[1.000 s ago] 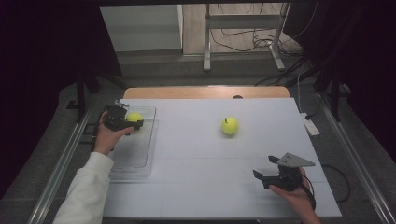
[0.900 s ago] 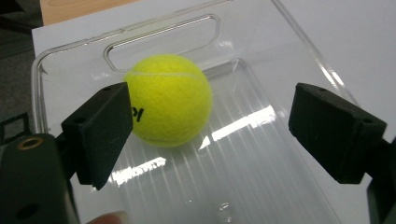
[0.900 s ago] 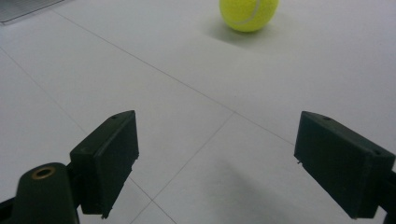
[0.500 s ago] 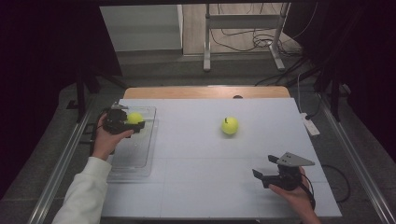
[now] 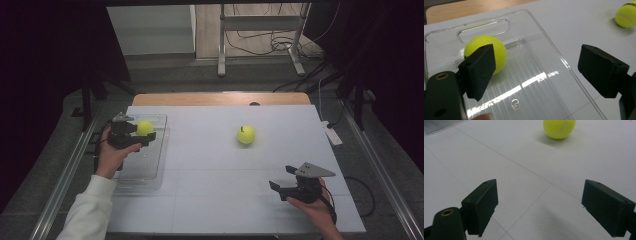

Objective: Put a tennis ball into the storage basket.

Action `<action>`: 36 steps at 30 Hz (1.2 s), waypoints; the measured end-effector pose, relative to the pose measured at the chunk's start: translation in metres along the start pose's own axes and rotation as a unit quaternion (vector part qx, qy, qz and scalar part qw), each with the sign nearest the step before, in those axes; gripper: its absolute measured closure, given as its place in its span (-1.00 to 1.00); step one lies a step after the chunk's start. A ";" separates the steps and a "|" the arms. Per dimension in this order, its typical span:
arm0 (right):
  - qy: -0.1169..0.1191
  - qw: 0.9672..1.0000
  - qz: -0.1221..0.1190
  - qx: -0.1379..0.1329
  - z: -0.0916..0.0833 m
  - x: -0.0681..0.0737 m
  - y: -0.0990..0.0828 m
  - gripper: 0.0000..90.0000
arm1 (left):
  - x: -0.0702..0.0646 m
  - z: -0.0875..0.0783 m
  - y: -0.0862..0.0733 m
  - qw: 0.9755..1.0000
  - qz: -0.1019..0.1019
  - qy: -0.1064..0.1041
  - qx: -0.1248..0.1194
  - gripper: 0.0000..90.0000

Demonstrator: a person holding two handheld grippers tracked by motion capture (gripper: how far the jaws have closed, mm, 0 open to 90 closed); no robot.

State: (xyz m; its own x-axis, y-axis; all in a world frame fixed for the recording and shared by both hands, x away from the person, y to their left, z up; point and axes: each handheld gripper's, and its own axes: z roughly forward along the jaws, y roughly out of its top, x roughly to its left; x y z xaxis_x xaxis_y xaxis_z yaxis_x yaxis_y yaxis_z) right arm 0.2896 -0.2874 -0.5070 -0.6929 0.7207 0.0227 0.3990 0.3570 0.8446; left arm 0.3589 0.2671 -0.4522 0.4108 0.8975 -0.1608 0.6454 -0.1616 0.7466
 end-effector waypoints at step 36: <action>0.003 1.000 -0.005 -0.002 0.002 0.000 0.002 -0.68 | -0.059 -0.011 -0.008 0.994 0.040 -0.102 -0.025 -0.64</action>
State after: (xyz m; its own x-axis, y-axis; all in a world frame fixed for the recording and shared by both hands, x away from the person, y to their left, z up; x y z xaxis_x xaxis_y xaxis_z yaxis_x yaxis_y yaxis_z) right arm 0.2913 -0.2851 -0.5062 -0.7007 0.7133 0.0180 0.3903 0.3621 0.8465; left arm 0.3221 0.2203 -0.4415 0.5856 0.7792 -0.2235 0.5743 -0.2042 0.7927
